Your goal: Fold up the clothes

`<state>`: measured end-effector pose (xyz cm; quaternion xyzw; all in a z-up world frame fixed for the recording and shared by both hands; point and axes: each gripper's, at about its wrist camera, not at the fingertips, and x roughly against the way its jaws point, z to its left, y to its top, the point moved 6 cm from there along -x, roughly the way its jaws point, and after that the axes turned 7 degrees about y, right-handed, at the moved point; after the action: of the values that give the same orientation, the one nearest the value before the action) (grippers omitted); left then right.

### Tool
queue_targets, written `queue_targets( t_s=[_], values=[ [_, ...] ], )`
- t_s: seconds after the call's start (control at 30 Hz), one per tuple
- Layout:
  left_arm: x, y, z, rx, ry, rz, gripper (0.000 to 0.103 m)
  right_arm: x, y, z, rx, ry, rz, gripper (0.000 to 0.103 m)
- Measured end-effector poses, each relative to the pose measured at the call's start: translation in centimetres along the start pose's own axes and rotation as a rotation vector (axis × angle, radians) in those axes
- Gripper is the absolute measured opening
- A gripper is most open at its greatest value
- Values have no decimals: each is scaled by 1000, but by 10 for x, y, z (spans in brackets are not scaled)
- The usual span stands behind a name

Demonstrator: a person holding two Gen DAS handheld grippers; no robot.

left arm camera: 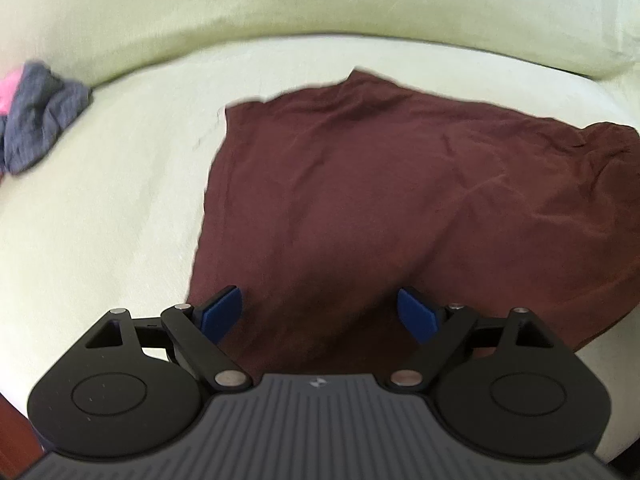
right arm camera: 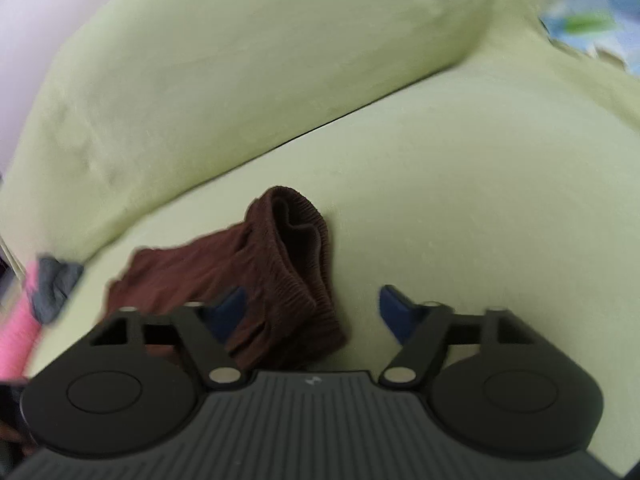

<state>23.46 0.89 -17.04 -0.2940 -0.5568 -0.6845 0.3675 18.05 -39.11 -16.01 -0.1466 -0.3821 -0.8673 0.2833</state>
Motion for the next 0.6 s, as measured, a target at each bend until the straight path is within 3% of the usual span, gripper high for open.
queue_targets(
  t_s=[0.1,0.17,0.27,0.37,0.4,0.43,0.5,0.6],
  values=[
    [8,7,-12,-55,13,-23,88,-11,-5,-9,-92,12,-8,73],
    [-1,8,-22,-115,42,13,88,-18,-7,-17,-112,-80,13,59],
    [-6,4,-21,-125,62,40,87,-11,-1,-11,-92,-152,51,60],
    [-4,8,-15,-71,11,30,87,6,20,27,91,-90,-72,50],
    [-5,12,-13,-48,-2,34,87,5,26,39,148,-57,-92,35],
    [-7,19,-11,-29,-9,35,87,-3,32,48,180,-25,-94,24],
    [-9,26,-11,-29,-6,25,87,-27,40,63,240,29,-69,15],
    [-13,35,-11,-33,-6,9,87,-76,44,72,304,30,13,13]
  ],
)
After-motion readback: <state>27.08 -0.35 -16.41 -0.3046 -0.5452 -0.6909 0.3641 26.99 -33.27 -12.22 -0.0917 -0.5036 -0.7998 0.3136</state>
